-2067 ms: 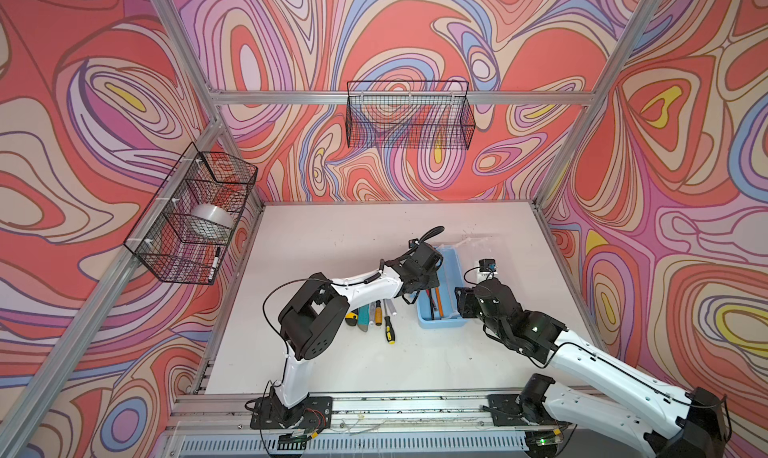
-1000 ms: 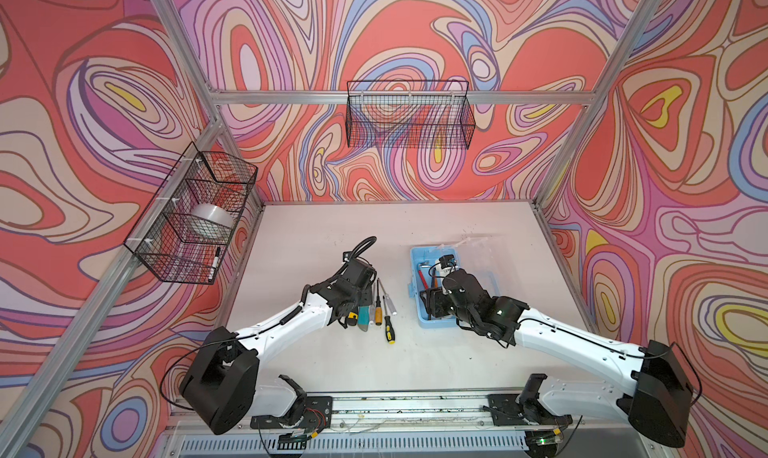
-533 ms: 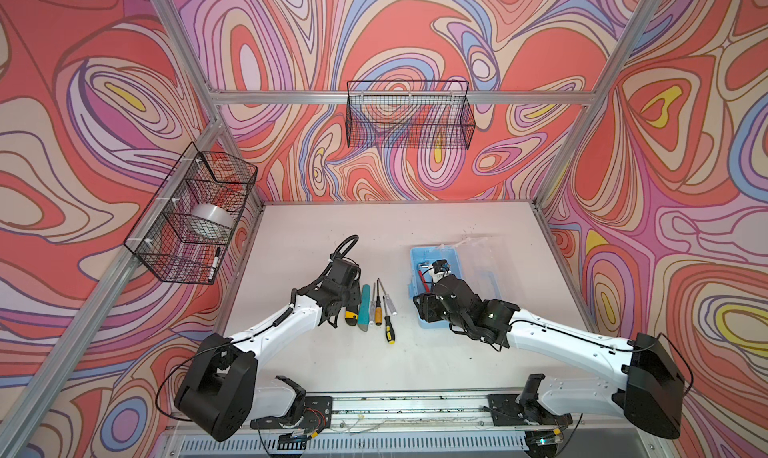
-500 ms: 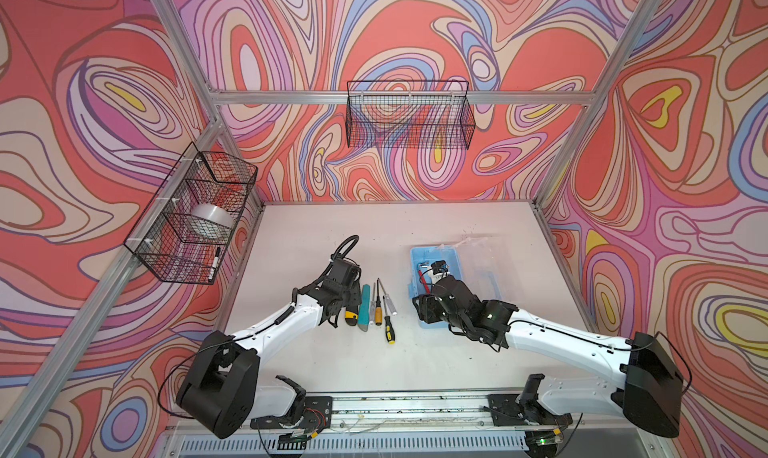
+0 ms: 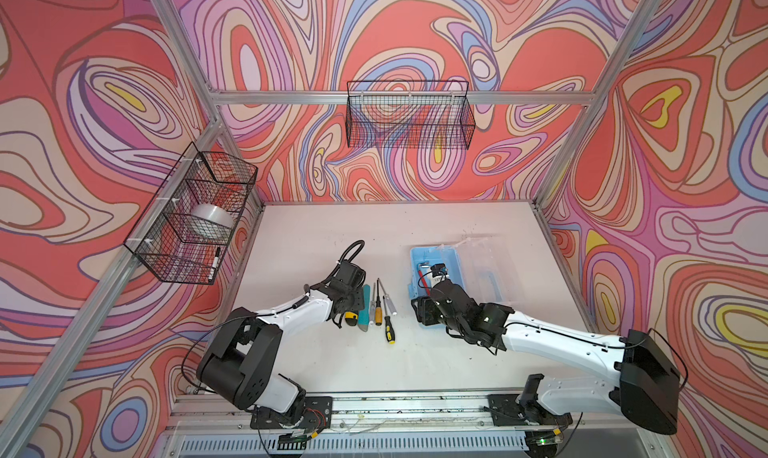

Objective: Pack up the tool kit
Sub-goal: 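Move the left gripper back and close it on the yellow-black utility knife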

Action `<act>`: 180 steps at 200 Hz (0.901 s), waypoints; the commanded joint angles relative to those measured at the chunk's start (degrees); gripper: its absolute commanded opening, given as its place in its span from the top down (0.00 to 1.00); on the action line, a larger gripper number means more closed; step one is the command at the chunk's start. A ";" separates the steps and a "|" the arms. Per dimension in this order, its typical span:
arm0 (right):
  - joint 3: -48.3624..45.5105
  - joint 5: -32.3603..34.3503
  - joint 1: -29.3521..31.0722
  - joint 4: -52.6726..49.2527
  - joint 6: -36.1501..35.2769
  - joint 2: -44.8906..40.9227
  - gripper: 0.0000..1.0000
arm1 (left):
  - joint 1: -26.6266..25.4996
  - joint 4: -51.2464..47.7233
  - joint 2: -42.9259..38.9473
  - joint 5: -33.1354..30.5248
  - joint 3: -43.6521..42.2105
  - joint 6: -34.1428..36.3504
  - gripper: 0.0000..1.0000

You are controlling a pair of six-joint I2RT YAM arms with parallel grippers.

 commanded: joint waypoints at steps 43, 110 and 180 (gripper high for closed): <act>-0.40 1.13 0.34 1.52 1.01 2.07 0.38 | 0.28 1.06 2.03 -1.27 -0.75 -0.50 0.44; -1.74 0.53 0.34 3.15 1.92 2.02 0.38 | -0.32 0.53 4.58 -1.43 0.45 -1.09 0.46; -3.08 0.08 0.28 4.84 2.15 1.23 0.39 | -2.28 0.50 7.01 -2.75 1.01 -1.46 0.57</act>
